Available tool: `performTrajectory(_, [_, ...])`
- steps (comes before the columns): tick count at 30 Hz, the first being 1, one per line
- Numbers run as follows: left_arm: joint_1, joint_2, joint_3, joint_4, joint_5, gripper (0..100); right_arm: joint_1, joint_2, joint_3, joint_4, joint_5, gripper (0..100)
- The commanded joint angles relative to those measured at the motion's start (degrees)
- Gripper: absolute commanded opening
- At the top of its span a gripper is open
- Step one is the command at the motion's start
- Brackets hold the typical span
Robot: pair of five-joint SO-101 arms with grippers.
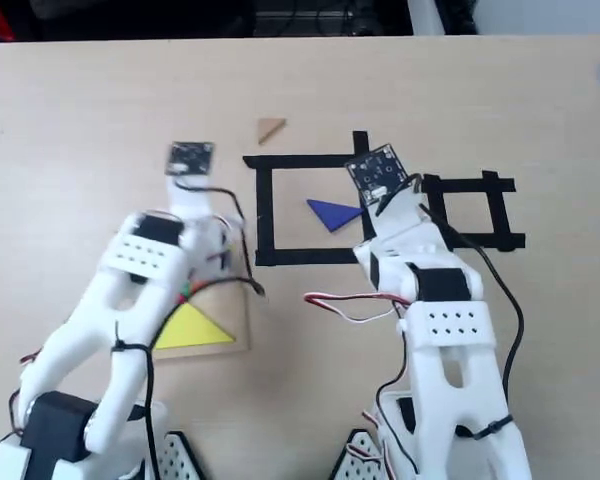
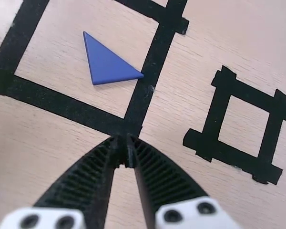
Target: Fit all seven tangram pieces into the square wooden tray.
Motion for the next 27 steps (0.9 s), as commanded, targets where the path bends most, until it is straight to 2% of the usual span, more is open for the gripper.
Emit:
performTrajectory(1, [-9.5,-2.5,-11.4,7.8,-0.8,3,-0.8,-0.6,-0.3,-1.2,0.2,1.1])
performTrajectory(4, [-14.1,-2.5,-15.7,12.2,-5.3,3,-0.8,-0.6,-0.3,-1.2,0.2,1.1])
performTrajectory(7, [-15.8,-2.5,-16.2,14.9,-7.5,3,-0.8,-0.6,-0.3,-1.2,0.2,1.1])
performTrajectory(11, [-11.8,-2.3,-15.3,16.2,-10.1,3,-0.8,-0.6,-0.3,-1.1,0.2,1.1])
performTrajectory(13, [-8.7,-2.0,-14.7,14.5,-14.4,3,-0.8,-0.6,-0.2,-1.1,0.2,1.1])
performTrajectory(16, [-5.7,-1.9,-13.0,11.0,-27.6,3,-0.8,-0.6,-0.2,-1.0,0.2,1.1])
performTrajectory(23, [-5.0,-1.9,-8.7,10.7,-65.9,3,-0.8,-0.6,-0.2,-1.0,0.2,1.1])
performTrajectory(27, [-4.6,-1.9,-6.3,10.3,-81.1,3,-0.8,-0.6,-0.2,-1.0,0.2,1.1])
